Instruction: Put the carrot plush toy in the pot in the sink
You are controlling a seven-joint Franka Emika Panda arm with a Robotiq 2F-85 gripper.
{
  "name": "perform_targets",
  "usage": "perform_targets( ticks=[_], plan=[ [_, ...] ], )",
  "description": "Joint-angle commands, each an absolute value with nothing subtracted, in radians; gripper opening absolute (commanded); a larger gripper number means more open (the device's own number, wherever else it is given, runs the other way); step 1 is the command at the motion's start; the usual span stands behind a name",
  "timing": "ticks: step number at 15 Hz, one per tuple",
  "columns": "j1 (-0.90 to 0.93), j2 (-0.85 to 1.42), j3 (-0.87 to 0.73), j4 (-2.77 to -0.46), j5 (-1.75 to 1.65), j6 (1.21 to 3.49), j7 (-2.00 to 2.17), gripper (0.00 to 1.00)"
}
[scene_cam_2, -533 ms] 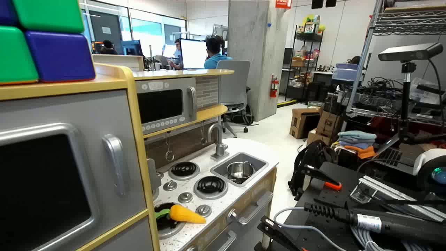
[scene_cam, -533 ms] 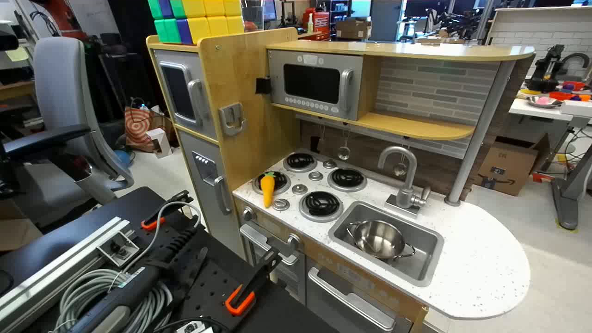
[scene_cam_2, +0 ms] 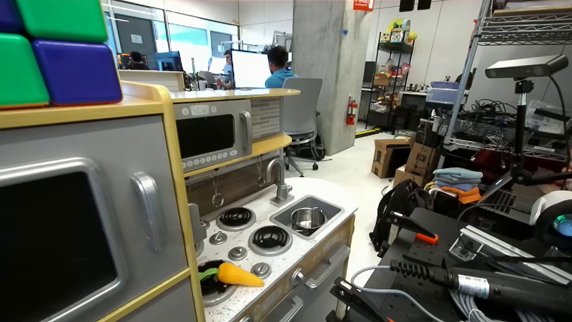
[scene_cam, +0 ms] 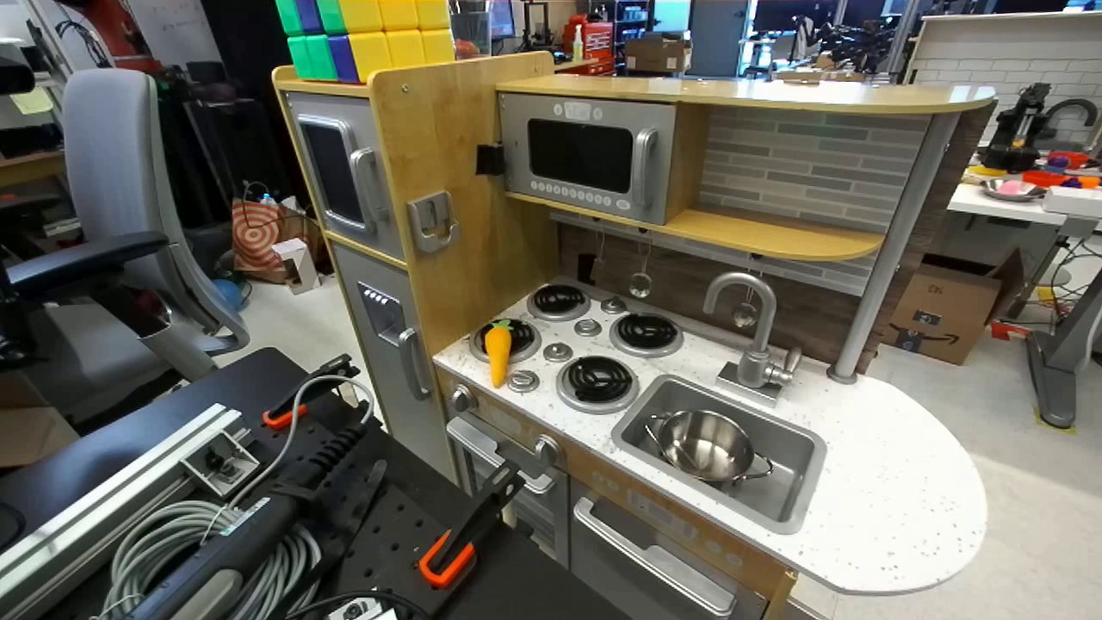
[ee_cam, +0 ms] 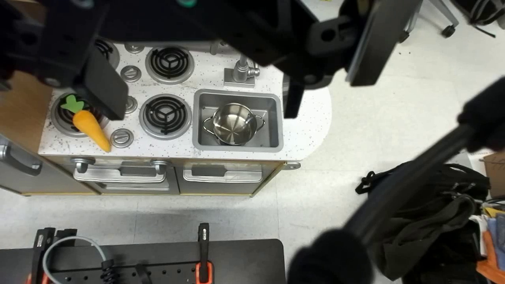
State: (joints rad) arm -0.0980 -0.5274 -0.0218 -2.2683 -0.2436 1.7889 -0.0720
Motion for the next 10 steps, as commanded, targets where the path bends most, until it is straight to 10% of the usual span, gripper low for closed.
perform_targets(
  ticks=[1, 10],
  plan=[
    [-0.074, -0.496, -0.020, -2.352, -0.242, 1.889, -0.014, 1.00],
    [-0.181, -0.398, 0.170, -2.650, -0.564, 2.494, 0.517, 1.00]
  ],
)
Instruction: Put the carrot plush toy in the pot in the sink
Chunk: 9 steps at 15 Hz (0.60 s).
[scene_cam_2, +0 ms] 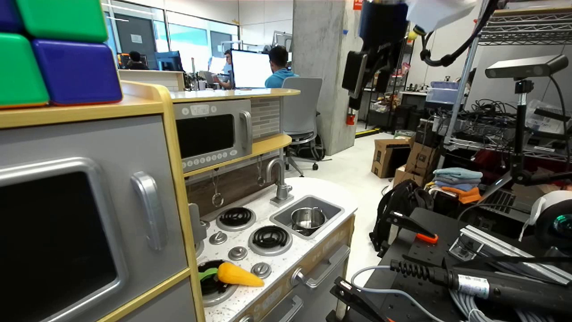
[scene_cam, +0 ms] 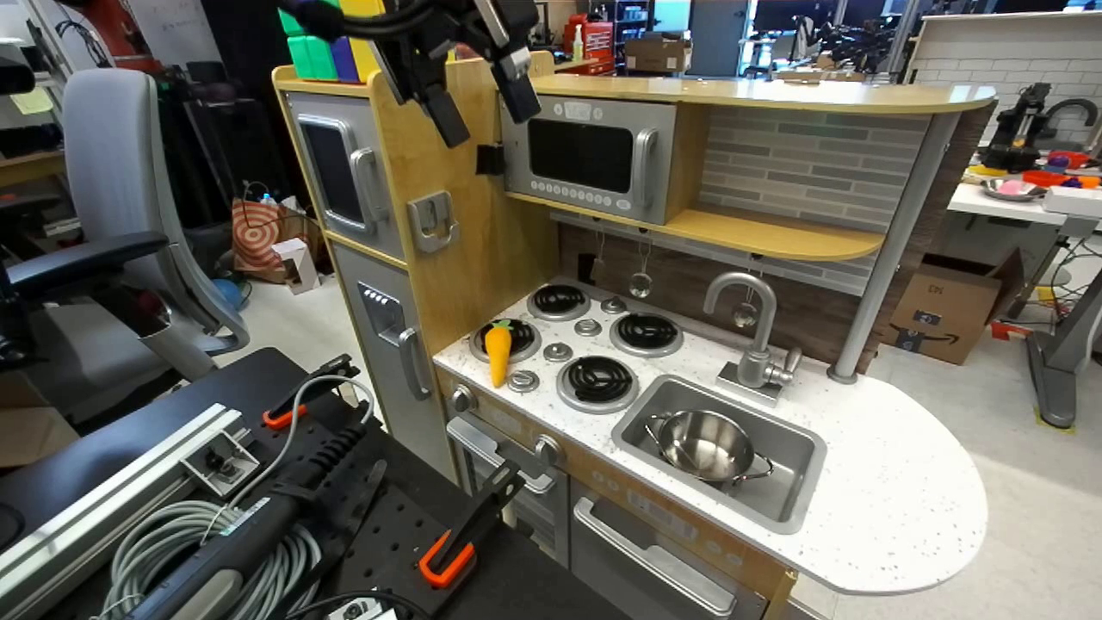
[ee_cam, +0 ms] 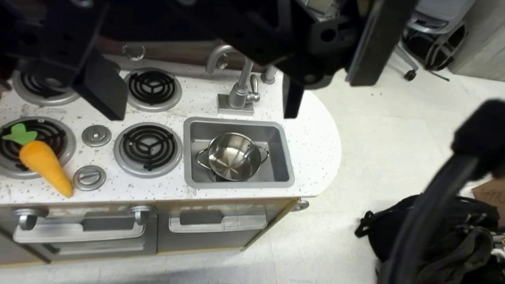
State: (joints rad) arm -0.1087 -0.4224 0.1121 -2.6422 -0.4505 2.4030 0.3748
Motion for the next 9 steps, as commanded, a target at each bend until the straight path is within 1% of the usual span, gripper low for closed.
perform_targets(
  ticks=[1, 2, 6, 8, 9],
  plan=[
    [-0.172, -0.402, 0.148, -2.616, -0.544, 2.403, 0.446, 1.00],
    [-0.145, -0.405, 0.147, -2.653, -0.515, 2.443, 0.456, 1.00],
    [-0.162, -0.404, 0.141, -2.632, -0.522, 2.427, 0.451, 1.00],
    [-0.145, -0.420, 0.117, -2.668, -0.447, 2.515, 0.488, 1.00],
    [-0.148, -0.411, 0.125, -2.669, -0.411, 2.520, 0.532, 1.00]
  ],
)
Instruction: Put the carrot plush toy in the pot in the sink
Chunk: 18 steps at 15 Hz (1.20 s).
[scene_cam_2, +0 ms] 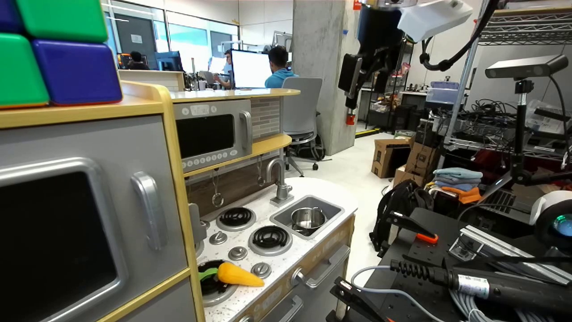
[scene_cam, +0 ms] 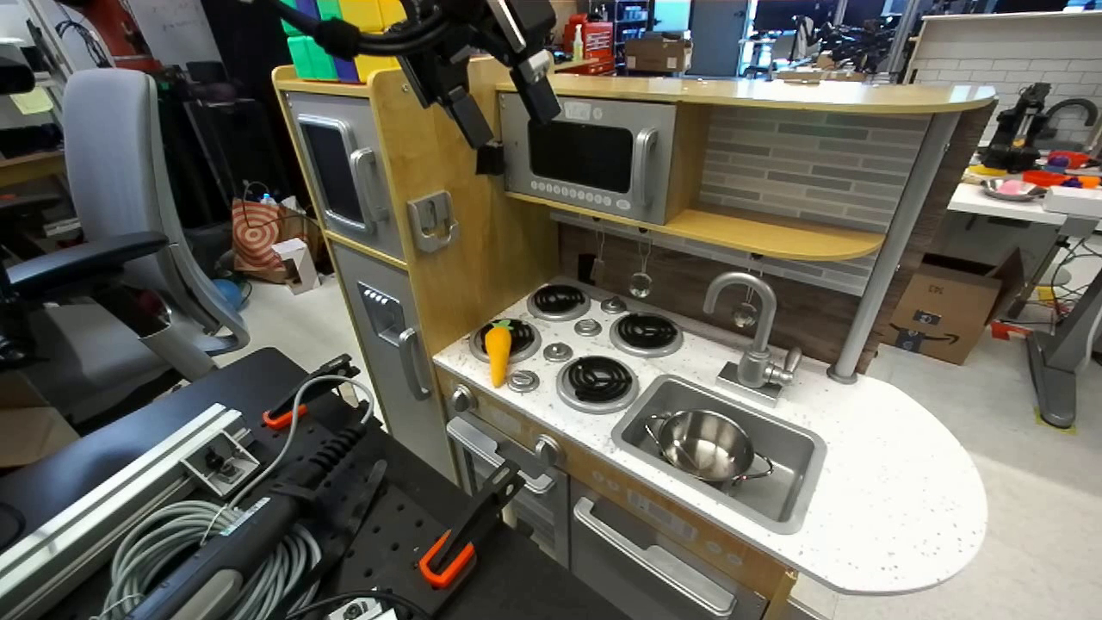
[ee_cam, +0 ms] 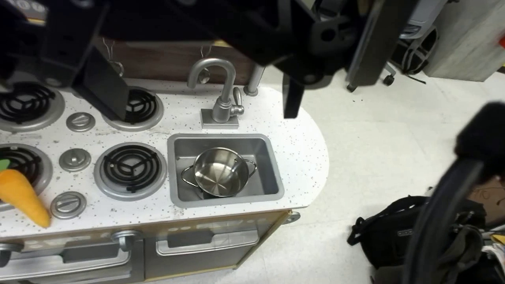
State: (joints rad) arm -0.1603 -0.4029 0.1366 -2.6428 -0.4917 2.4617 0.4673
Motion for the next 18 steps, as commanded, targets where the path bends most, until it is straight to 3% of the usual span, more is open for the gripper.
perform_targets(
  ticks=[1, 6, 11, 14, 15, 18],
  plan=[
    [-0.155, -0.403, 0.137, -2.676, -0.383, 2.538, 0.573, 1.00],
    [-0.180, -0.347, 0.183, -2.692, -0.298, 2.656, 0.792, 1.00],
    [-0.273, -0.156, 0.299, -2.614, -0.480, 2.739, 1.123, 1.00],
    [-0.243, -0.201, 0.268, -2.662, -0.443, 2.743, 1.074, 1.00],
    [-0.170, -0.186, 0.192, -2.670, -0.415, 2.774, 0.915, 1.00],
    [-0.217, -0.155, 0.189, -2.673, -0.466, 2.894, 0.771, 1.00]
  ],
)
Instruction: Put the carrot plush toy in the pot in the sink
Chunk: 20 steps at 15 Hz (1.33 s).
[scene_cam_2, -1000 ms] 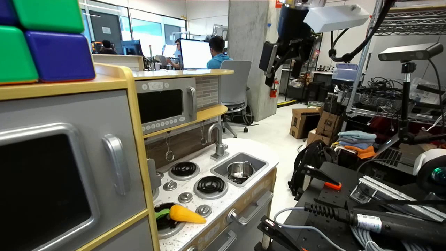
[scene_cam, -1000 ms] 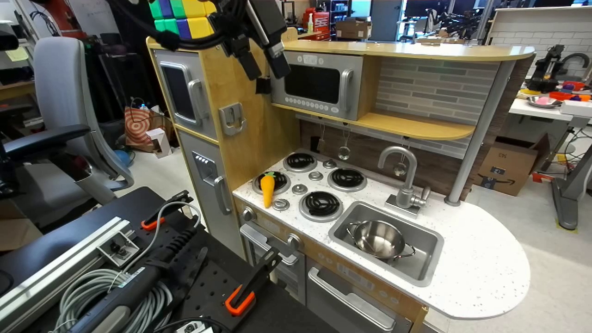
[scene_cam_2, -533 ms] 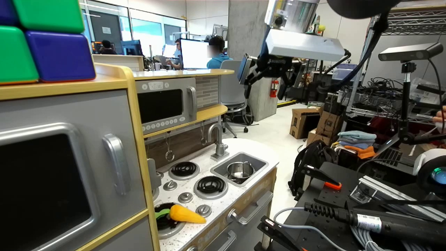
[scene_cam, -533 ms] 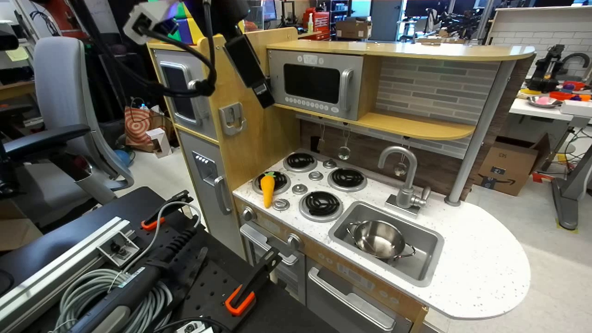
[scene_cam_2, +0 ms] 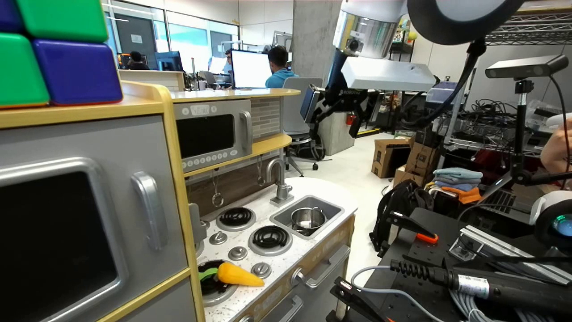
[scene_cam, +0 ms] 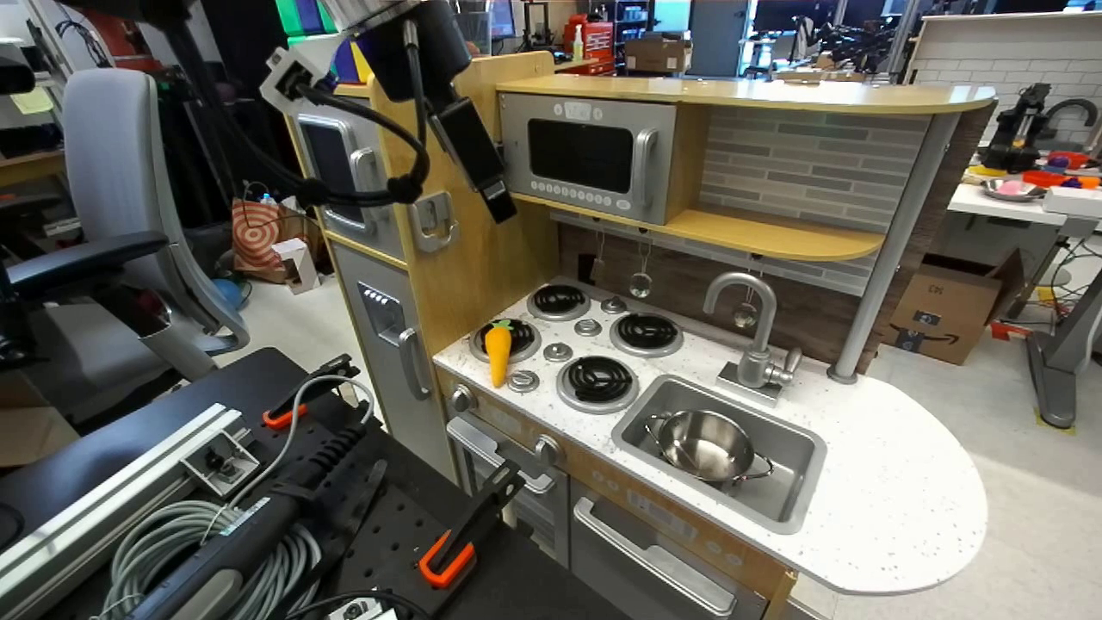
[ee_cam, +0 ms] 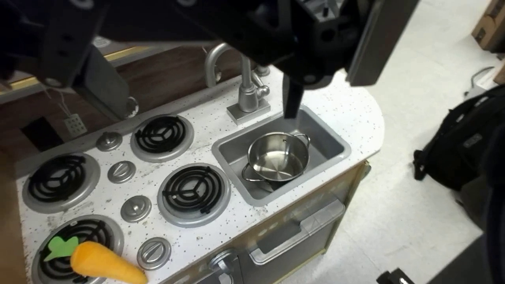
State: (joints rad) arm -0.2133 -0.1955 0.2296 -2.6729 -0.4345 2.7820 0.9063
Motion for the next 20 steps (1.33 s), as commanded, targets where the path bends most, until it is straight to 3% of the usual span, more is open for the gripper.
perform_targets(
  ticks=[1, 8, 10, 12, 13, 15, 20],
  plan=[
    [-0.222, -0.133, 0.177, -2.670, -0.478, 2.948, 0.726, 1.00],
    [-0.098, 0.148, 0.093, -2.665, -0.231, 3.463, 0.363, 1.00],
    [-0.273, 0.249, 0.225, -2.630, -0.547, 3.575, 0.595, 1.00],
    [-0.429, 0.321, 0.409, -2.541, -0.708, 3.485, 0.722, 1.00],
    [-0.302, 0.227, 0.290, -2.621, -0.591, 3.470, 0.640, 1.00],
    [-0.386, 0.281, 0.378, -2.575, -0.663, 3.468, 0.695, 1.00],
    [-0.401, 0.323, 0.384, -2.545, -0.709, 3.432, 0.651, 1.00]
  ],
)
